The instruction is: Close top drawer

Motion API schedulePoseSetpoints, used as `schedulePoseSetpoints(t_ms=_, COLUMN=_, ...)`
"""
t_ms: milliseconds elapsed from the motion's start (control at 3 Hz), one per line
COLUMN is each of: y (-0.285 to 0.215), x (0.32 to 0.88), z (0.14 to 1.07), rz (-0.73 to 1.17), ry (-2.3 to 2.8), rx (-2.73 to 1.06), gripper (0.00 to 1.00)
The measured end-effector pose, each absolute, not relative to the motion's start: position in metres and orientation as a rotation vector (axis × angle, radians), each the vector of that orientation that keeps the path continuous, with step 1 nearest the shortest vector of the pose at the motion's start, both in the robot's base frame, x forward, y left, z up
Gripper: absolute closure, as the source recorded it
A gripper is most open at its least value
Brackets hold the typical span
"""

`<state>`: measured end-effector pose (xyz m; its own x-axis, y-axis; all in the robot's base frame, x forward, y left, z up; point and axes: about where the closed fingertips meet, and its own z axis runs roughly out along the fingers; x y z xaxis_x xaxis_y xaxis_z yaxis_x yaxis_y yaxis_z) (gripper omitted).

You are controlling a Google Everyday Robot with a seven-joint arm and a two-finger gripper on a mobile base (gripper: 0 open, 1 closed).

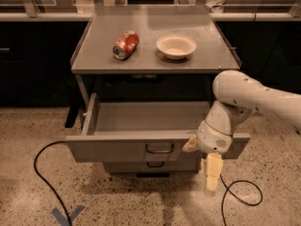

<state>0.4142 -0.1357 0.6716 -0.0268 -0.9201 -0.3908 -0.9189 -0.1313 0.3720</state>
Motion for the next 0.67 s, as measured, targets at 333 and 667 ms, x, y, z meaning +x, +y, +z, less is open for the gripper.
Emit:
schedulePoseSetpoints(t_ms=333, y=-0.145, x=0.444, z=0.664, rz=-0.823, ry=-2.126, rx=2.163, gripper=0.00)
schedulePoseSetpoints(t_ms=667, y=-0.149, x=0.463, z=0.667, rz=-0.790, ry=-2.165, rx=2.162, gripper=0.00)
